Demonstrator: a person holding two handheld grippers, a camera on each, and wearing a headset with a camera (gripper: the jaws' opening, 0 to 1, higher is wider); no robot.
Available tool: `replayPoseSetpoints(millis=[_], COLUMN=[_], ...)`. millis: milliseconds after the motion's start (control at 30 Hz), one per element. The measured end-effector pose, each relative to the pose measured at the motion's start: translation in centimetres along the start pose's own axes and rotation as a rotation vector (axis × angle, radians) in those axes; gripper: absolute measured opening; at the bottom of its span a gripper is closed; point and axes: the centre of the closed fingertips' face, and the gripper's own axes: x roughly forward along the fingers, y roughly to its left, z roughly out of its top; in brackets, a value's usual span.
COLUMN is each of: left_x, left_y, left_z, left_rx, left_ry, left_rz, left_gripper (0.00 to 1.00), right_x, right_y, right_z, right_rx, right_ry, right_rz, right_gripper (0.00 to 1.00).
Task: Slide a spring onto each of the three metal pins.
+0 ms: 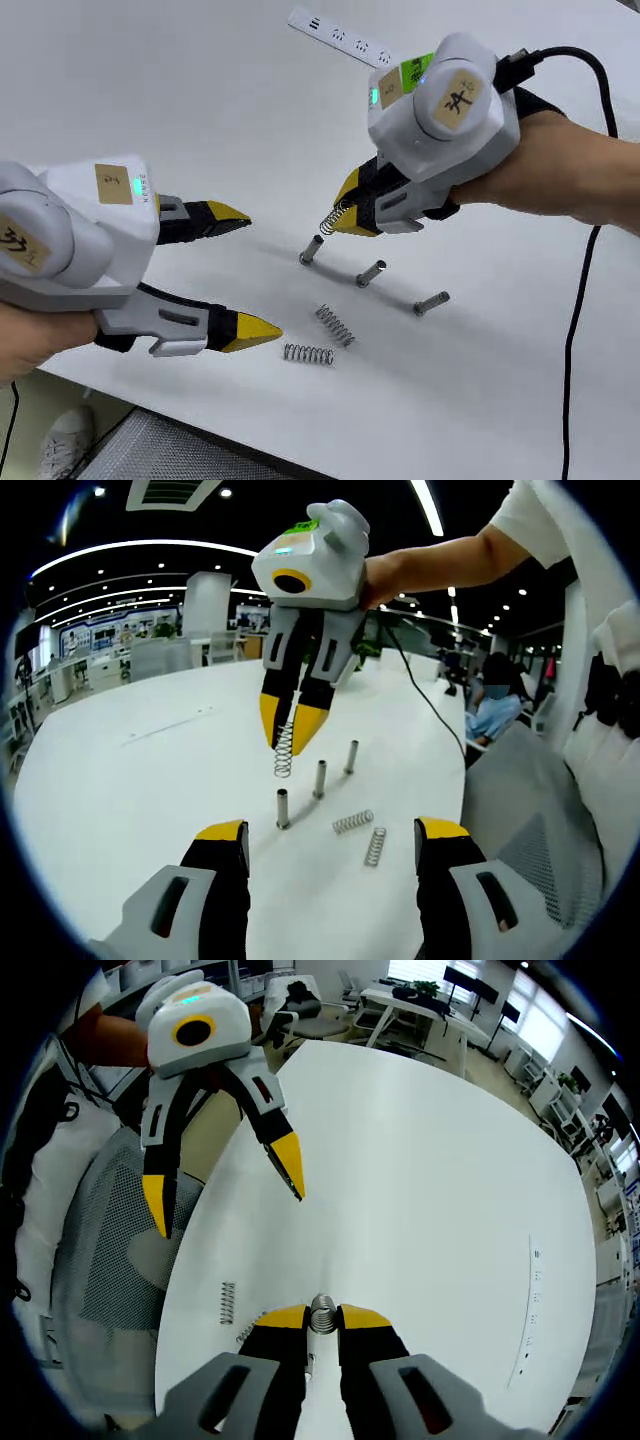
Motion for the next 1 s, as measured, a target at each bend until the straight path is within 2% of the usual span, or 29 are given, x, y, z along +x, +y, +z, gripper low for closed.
replayPoseSetpoints(millis=[367,1000], left_x=[0.1,0.4], left_y=[-0.4,-1.0], left_z=[-0.2,-0.1], left_rx=[-0.012,-0.022], left_ry=[-0.018,-0.034], left_rz=[-0.005,-0.026], left_gripper=[0.78,0.77], right_x=[1.1,2.4], right_y=[-0.2,0.1], right_z=[-0.8,-1.0], right_rx=[-0.003,0.009], right_ry=[0.039,0.046], right_rz=[0.016,0.033], right_gripper=[0.12,0.12])
